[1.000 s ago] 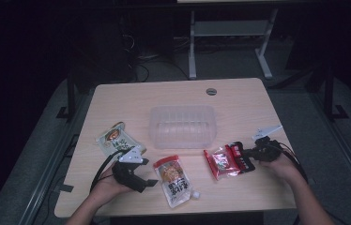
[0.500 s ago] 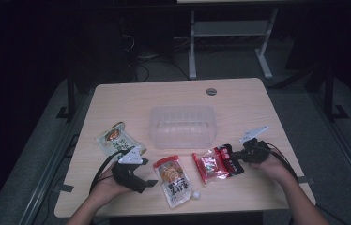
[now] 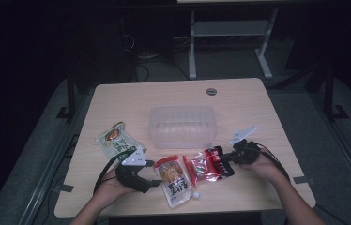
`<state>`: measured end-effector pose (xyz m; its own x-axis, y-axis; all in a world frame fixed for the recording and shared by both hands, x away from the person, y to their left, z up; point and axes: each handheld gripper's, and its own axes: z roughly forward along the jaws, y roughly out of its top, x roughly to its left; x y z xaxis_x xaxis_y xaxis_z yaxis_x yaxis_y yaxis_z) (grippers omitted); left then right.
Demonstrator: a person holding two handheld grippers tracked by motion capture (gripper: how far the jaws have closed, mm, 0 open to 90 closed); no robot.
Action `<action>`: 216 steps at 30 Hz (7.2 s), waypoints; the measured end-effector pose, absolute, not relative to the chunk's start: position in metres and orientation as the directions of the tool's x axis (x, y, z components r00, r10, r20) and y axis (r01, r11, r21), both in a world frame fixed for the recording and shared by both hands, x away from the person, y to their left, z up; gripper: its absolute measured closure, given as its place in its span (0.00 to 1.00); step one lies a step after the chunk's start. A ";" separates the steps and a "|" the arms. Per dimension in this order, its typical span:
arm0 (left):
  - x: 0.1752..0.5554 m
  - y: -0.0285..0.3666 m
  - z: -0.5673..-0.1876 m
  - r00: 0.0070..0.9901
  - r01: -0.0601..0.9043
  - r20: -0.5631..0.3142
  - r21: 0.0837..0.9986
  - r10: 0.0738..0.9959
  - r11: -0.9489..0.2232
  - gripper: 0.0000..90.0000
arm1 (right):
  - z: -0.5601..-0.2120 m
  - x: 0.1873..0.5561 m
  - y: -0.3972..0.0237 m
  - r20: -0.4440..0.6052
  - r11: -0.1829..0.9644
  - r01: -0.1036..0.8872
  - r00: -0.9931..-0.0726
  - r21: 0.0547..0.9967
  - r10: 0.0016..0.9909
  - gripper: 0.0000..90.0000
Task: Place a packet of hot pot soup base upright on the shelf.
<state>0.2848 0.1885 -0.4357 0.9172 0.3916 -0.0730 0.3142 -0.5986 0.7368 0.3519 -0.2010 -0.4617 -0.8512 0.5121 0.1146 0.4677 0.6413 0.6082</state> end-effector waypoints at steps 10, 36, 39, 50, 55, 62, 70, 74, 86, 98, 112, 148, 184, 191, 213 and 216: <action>0.296 0.161 -0.424 0.928 0.294 -0.080 0.756 0.365 -0.584 0.56 | -0.457 0.351 -0.188 0.123 0.636 0.445 -0.866 0.630 0.484 1.00; 0.314 0.094 -0.448 0.951 0.271 -0.067 0.647 0.301 -0.712 1.00 | -0.439 0.321 -0.216 0.156 0.482 0.543 -0.759 0.688 0.632 0.34; 0.314 0.093 -0.451 0.949 0.283 -0.082 0.647 0.304 -0.708 1.00 | -0.440 0.322 -0.216 0.165 0.480 0.554 -0.754 0.681 0.636 0.33; 0.315 0.092 -0.456 0.946 0.298 -0.092 0.630 0.312 -0.717 1.00 | -0.444 0.325 -0.213 0.200 0.479 0.561 -0.764 0.676 0.613 0.31; 0.316 0.091 -0.457 0.947 0.296 -0.085 0.613 0.311 -0.732 1.00 | -0.450 0.330 -0.207 0.228 0.482 0.569 -0.771 0.667 0.595 0.31; 0.315 0.091 -0.458 0.943 0.305 -0.090 0.611 0.319 -0.731 1.00 | -0.458 0.339 -0.199 0.305 0.456 0.602 -0.763 0.655 0.570 0.30; 0.315 0.090 -0.458 0.944 0.301 -0.084 0.610 0.318 -0.733 1.00 | -0.468 0.348 -0.193 0.397 0.433 0.636 -0.754 0.639 0.522 0.35; 0.315 0.090 -0.458 0.944 0.303 -0.086 0.611 0.319 -0.731 1.00 | -0.468 0.347 -0.192 0.413 0.431 0.640 -0.754 0.636 0.511 0.39; 0.315 0.091 -0.458 0.943 0.308 -0.092 0.613 0.321 -0.727 1.00 | -0.460 0.344 -0.200 0.418 0.422 0.615 -0.777 0.667 0.471 0.69; 0.315 0.091 -0.458 0.940 0.315 -0.096 0.616 0.329 -0.722 1.00 | -0.454 0.339 -0.187 0.386 0.446 0.558 -0.821 0.700 0.421 0.82; 0.316 0.092 -0.458 0.940 0.314 -0.098 0.615 0.325 -0.723 1.00 | -0.447 0.338 -0.187 0.357 0.441 0.535 -0.831 0.721 0.426 0.97; 0.314 0.137 -0.433 0.916 0.383 -0.197 0.691 0.350 -0.613 0.85 | -0.411 0.329 -0.195 0.323 0.324 0.436 -0.880 0.840 0.348 1.00; 0.298 0.184 -0.438 0.880 0.433 -0.169 0.669 0.443 -0.604 0.41 | -0.352 0.360 -0.196 0.210 0.231 0.315 -0.898 0.921 0.387 1.00; 0.299 0.184 -0.439 0.884 0.426 -0.162 0.665 0.438 -0.614 0.41 | -0.348 0.373 -0.203 0.204 0.207 0.316 -0.879 0.926 0.431 1.00; 0.299 0.182 -0.441 0.887 0.425 -0.165 0.658 0.432 -0.621 0.41 | -0.361 0.380 -0.202 0.204 0.217 0.345 -0.848 0.913 0.490 1.00; 0.299 0.181 -0.440 0.888 0.423 -0.164 0.658 0.429 -0.624 0.41 | -0.362 0.380 -0.198 0.200 0.226 0.344 -0.850 0.911 0.487 1.00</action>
<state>0.2987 0.1815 -0.4405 0.8881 0.4294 -0.1637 0.4228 -0.6236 0.6576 0.3800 -0.1984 -0.3624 -0.8501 0.4872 0.2001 0.3442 0.2264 0.9112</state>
